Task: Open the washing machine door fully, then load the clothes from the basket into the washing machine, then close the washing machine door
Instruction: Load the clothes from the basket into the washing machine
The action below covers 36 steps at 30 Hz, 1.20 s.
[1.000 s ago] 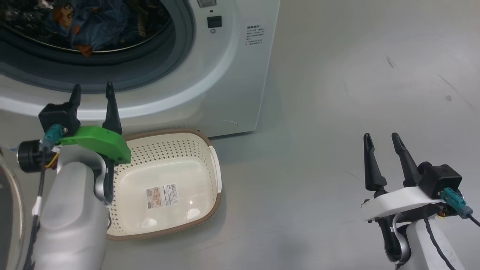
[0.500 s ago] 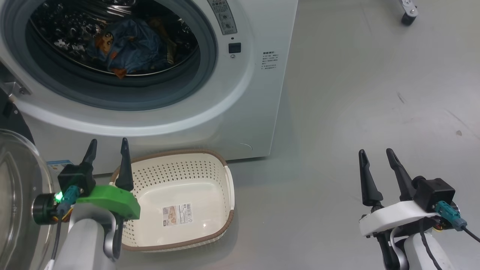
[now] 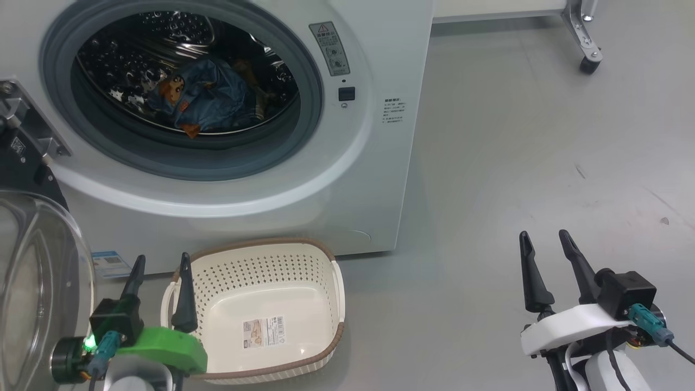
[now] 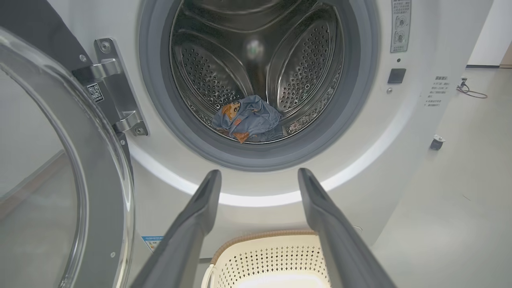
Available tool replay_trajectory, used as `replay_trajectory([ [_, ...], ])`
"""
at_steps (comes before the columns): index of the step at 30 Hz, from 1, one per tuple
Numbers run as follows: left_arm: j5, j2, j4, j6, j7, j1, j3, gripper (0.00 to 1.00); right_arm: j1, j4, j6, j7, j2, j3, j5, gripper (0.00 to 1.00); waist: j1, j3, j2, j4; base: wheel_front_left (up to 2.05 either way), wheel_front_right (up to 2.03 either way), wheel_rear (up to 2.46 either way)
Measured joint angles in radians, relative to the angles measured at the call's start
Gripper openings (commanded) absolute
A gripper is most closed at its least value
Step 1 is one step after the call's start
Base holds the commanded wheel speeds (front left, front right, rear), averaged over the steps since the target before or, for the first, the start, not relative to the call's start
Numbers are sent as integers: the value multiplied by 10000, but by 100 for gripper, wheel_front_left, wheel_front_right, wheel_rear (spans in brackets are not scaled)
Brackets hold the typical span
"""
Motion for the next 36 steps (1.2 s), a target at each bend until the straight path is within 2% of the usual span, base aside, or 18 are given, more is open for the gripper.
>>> replay_trajectory([
  [10, -31, 4, -786, 161, 2, 1187, 13, 100, 410, 6, 0, 0, 4, -8, -2, 100, 0, -557, 0, -28, 0, 0, 0],
  [29, -272, 12, -1896, 483, 2, 1930, 27, 100, 475, -82, 0, 0, -6, 33, -161, 100, 0, -533, 0, -183, 0, 0, 0],
  [36, -324, 17, -2057, 736, 2, 2124, 4, 100, 493, -82, 0, 0, -6, 63, -161, 100, 0, -574, 0, -213, -1, 3, -2],
])
